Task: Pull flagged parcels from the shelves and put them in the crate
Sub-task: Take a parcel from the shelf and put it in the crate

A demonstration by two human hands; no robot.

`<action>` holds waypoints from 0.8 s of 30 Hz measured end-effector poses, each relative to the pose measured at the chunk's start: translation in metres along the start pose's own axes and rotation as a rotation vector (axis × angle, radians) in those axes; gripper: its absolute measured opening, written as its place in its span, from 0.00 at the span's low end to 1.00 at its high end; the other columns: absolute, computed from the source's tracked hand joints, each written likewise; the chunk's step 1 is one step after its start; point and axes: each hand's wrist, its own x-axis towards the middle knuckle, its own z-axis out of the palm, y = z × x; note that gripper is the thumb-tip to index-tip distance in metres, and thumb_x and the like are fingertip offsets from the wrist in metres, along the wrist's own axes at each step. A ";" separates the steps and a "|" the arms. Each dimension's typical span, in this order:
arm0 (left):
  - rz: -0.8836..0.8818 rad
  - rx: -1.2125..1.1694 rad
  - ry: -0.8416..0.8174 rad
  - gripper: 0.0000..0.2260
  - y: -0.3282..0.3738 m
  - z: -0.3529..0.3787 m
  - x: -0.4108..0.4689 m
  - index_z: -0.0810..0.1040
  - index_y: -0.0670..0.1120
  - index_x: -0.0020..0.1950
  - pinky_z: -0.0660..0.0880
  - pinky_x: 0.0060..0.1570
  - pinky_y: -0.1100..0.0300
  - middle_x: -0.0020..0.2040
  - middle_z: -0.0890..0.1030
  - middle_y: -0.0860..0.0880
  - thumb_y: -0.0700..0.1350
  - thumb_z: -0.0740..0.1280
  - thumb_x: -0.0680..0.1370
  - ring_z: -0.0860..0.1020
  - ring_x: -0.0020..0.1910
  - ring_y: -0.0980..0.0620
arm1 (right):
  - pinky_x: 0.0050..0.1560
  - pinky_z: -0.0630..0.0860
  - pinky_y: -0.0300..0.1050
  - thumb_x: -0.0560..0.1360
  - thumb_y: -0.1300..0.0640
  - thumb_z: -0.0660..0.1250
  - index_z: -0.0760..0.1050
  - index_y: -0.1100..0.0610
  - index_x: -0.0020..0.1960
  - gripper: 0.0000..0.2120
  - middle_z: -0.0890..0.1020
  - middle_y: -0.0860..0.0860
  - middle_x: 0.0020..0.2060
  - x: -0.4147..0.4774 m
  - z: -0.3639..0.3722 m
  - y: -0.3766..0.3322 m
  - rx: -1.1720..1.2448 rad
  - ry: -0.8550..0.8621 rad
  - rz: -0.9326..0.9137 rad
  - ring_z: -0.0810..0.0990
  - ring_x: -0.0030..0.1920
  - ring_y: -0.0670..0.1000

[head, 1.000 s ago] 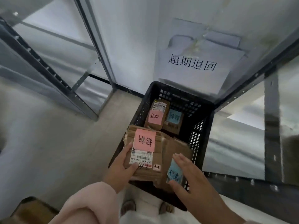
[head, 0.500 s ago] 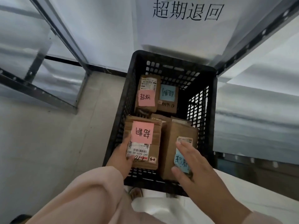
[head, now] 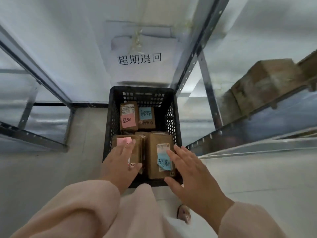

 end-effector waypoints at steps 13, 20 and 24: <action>0.759 0.242 0.337 0.31 0.280 -0.027 -0.150 0.63 0.54 0.75 0.61 0.71 0.43 0.75 0.67 0.49 0.62 0.63 0.74 0.63 0.75 0.46 | 0.77 0.41 0.49 0.72 0.27 0.41 0.40 0.36 0.75 0.34 0.41 0.40 0.76 -0.212 -0.109 0.112 -0.062 0.387 0.147 0.36 0.76 0.43; 1.018 0.161 0.474 0.30 0.482 0.024 -0.217 0.66 0.52 0.74 0.64 0.70 0.41 0.73 0.69 0.47 0.59 0.68 0.74 0.66 0.73 0.43 | 0.77 0.45 0.51 0.74 0.30 0.50 0.46 0.43 0.78 0.37 0.48 0.45 0.78 -0.377 -0.187 0.229 -0.154 0.662 0.353 0.43 0.77 0.47; 1.177 0.105 0.512 0.28 0.590 0.051 -0.260 0.67 0.52 0.74 0.65 0.69 0.41 0.73 0.68 0.48 0.58 0.66 0.75 0.67 0.72 0.44 | 0.76 0.41 0.48 0.74 0.32 0.55 0.45 0.42 0.78 0.38 0.48 0.46 0.78 -0.459 -0.231 0.284 -0.219 0.794 0.493 0.43 0.77 0.47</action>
